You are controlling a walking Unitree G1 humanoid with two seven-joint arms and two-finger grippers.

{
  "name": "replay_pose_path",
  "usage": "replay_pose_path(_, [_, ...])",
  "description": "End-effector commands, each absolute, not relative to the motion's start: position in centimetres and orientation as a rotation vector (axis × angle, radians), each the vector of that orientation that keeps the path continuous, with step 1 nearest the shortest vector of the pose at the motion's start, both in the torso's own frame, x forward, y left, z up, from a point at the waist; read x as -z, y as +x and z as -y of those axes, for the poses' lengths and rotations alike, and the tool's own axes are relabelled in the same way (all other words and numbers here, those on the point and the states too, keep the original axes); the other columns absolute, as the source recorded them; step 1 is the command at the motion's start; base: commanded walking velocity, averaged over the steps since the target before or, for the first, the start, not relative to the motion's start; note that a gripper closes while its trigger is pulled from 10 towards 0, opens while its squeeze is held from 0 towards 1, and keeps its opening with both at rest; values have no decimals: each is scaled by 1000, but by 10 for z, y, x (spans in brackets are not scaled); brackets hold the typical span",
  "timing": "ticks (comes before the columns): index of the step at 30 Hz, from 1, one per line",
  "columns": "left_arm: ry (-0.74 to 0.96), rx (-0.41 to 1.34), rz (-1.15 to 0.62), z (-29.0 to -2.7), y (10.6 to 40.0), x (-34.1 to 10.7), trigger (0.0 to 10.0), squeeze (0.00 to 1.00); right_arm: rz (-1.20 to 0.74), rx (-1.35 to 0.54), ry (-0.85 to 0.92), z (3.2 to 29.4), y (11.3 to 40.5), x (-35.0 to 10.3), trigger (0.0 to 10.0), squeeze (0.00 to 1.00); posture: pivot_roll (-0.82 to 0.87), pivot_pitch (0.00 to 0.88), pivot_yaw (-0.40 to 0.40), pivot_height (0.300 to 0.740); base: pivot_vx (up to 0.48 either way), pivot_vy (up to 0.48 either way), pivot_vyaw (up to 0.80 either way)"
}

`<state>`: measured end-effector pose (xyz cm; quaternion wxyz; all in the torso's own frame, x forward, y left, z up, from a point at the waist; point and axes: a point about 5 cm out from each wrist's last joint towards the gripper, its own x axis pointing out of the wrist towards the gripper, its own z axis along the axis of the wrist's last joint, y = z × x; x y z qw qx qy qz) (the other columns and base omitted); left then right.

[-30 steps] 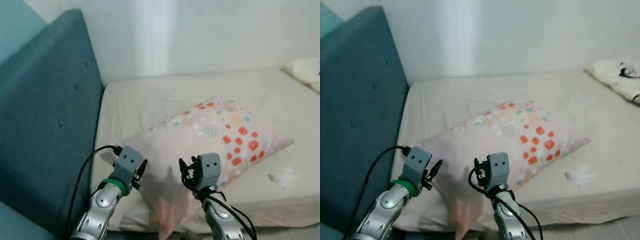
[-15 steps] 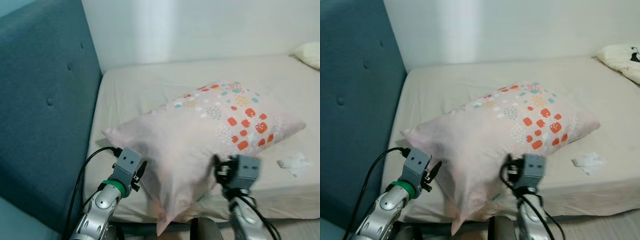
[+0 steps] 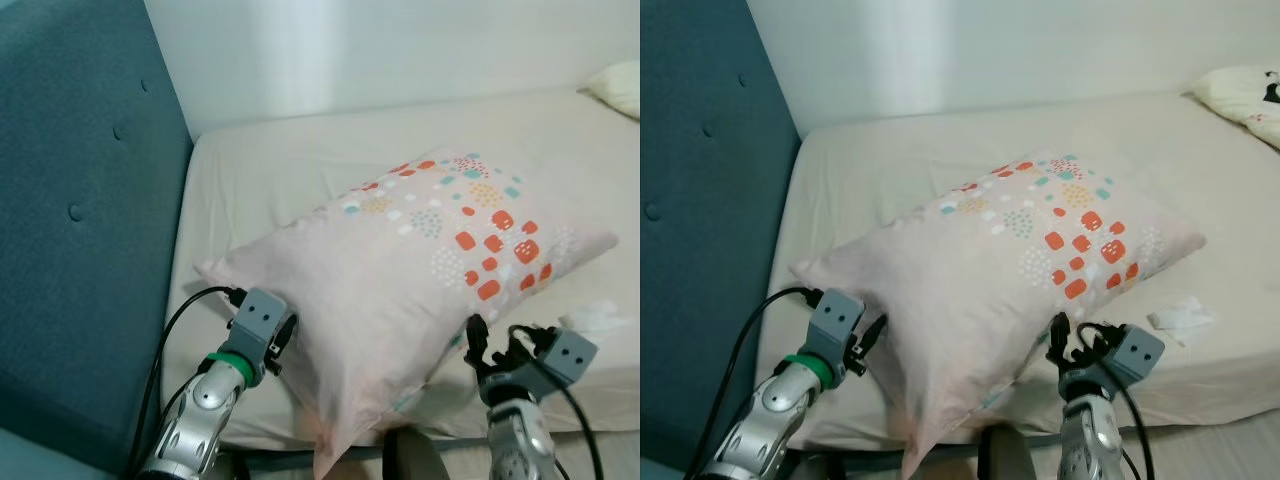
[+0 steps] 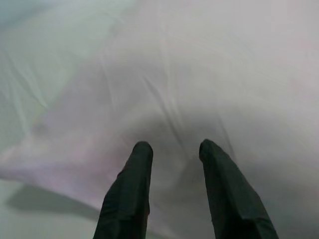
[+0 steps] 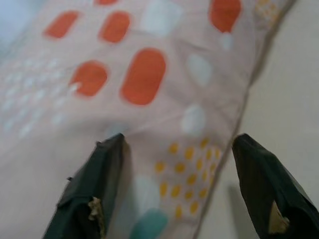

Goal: Clean up the room

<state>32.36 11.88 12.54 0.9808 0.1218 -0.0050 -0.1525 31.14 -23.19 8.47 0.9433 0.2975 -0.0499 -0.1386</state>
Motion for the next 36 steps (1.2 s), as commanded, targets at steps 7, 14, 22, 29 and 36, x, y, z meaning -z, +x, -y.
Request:
replay_pose_path(7, [181,187,129,-134,359,-181,10000,0,35,267,713,224,318,-72,10000,0,-78,136,155,596,0,0,0])
replay_pose_path(14, [397,170,105,-108,399,-210,10000,0,-24,215,802,207,322,-59,10000,0,-70,179,168,596,0,0,0])
replay_pose_path(22, [733,110,30,-74,409,-199,10000,0,-34,175,826,198,321,-59,10000,0,-122,216,180,596,0,0,0])
replay_pose_path(29, [1007,262,-74,-73,398,-155,10000,0,-15,221,759,211,317,-62,10000,0,-129,237,173,596,0,0,0])
replay_pose_path(36, [1084,460,-156,-85,390,-131,10000,0,21,289,677,235,318,-70,10000,0,-107,239,165,596,0,0,0])
